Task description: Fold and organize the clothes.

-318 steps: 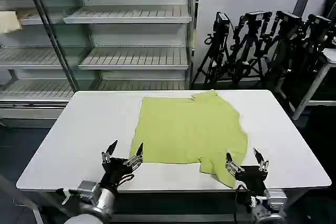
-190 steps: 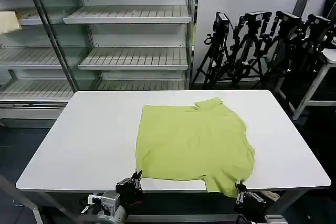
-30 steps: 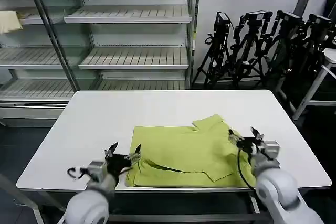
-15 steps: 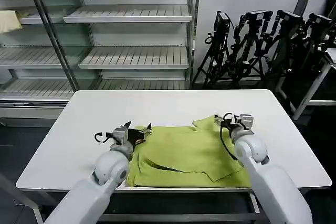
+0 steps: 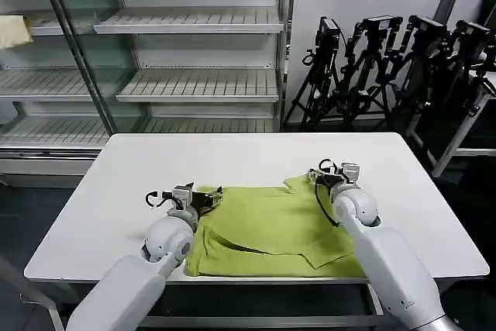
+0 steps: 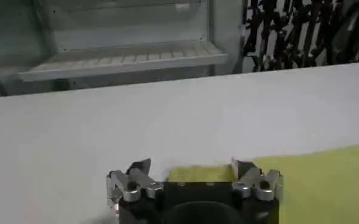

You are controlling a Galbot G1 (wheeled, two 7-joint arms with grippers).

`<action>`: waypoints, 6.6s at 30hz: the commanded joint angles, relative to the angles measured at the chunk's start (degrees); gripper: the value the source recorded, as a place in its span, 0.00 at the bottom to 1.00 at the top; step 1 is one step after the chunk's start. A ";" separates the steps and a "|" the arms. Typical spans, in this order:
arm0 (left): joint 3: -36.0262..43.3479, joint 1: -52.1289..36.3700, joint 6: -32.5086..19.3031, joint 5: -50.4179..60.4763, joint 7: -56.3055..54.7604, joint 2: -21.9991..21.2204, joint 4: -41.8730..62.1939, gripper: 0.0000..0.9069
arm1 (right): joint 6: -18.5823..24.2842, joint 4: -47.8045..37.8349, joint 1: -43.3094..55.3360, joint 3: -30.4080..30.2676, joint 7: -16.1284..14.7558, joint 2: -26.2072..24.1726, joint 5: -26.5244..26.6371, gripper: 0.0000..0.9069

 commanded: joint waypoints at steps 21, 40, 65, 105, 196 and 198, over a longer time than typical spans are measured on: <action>-2.78 2.61 -0.34 -0.24 2.12 2.30 -5.00 0.03 | 2.63 5.79 -2.85 1.51 -2.86 -0.10 -6.16 0.00; -6.18 8.43 -0.36 -0.62 3.71 5.98 -16.06 0.03 | 5.52 24.68 -10.73 6.95 -3.75 -6.06 -6.86 0.00; -10.20 22.40 -0.31 9.74 11.83 12.64 -24.35 0.03 | 1.56 40.70 -39.70 23.87 -8.92 -9.30 -7.57 0.00; -15.01 34.49 -0.39 9.07 -1.53 -7.02 -25.97 1.00 | 5.18 56.47 -57.45 32.79 -9.00 -1.60 -15.48 1.00; -0.89 17.39 -7.93 -23.09 -7.11 -17.89 -19.33 0.04 | 8.25 62.35 -64.21 39.83 -10.17 2.25 -15.42 1.00; -0.46 16.47 -7.94 -22.61 -7.31 -18.58 -18.32 0.04 | 8.28 62.36 -64.17 39.71 -10.17 2.21 -15.42 1.00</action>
